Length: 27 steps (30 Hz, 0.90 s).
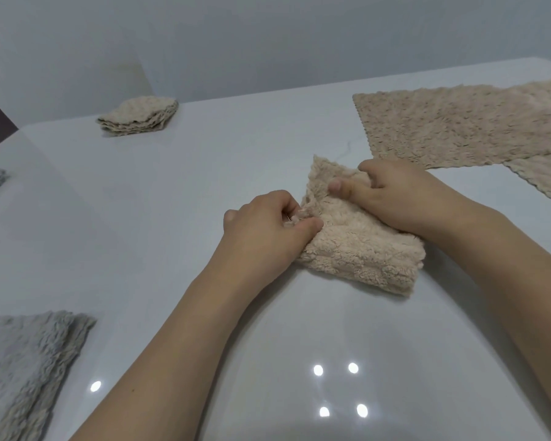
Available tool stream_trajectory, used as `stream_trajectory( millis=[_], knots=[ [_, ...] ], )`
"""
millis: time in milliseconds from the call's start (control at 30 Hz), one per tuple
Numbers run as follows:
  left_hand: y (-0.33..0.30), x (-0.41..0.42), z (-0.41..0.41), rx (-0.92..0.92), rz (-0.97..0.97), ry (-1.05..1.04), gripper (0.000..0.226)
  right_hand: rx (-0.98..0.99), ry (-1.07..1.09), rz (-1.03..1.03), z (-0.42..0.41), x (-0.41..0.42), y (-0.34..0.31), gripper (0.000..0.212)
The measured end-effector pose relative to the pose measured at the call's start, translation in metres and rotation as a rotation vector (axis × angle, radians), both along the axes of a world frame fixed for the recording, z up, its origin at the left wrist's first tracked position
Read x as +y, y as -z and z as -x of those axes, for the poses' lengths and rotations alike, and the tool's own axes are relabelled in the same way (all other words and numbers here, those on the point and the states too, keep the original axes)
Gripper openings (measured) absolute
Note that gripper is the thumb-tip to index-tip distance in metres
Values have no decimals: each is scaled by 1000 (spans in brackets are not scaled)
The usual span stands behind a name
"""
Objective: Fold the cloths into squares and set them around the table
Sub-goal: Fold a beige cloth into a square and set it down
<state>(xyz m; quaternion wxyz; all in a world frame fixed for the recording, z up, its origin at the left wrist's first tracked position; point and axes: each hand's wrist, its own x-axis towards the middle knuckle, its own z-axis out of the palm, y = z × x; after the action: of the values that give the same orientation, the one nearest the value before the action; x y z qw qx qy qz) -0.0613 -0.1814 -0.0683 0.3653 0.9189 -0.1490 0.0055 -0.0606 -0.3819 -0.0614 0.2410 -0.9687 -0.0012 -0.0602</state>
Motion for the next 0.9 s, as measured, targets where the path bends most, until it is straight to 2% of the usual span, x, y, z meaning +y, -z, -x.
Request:
stream_trajectory(
  millis=[100, 267, 367, 467, 567, 667, 900],
  knots=[
    [3, 1, -4, 103, 116, 33, 34, -24, -44, 74, -2, 0, 4, 43],
    [-4, 4, -5, 326, 486, 172, 25, -128, -57, 32, -4, 0, 10, 36],
    [-7, 3, -3, 412, 578, 177, 26, -160, -13, -5, -7, -1, 13, 37],
    [-7, 5, -5, 378, 553, 71, 26, -180, 36, -32, -12, -2, 17, 39],
    [-11, 7, -8, 261, 586, -32, 19, -200, 86, -57, -18, 1, 18, 39],
    [-13, 9, -11, 192, 616, -98, 26, -213, 123, -49, -22, 4, 18, 36],
    [2, 19, -21, 189, 204, -213, 26, -124, 168, 46, -25, 10, 20, 36]
  ],
)
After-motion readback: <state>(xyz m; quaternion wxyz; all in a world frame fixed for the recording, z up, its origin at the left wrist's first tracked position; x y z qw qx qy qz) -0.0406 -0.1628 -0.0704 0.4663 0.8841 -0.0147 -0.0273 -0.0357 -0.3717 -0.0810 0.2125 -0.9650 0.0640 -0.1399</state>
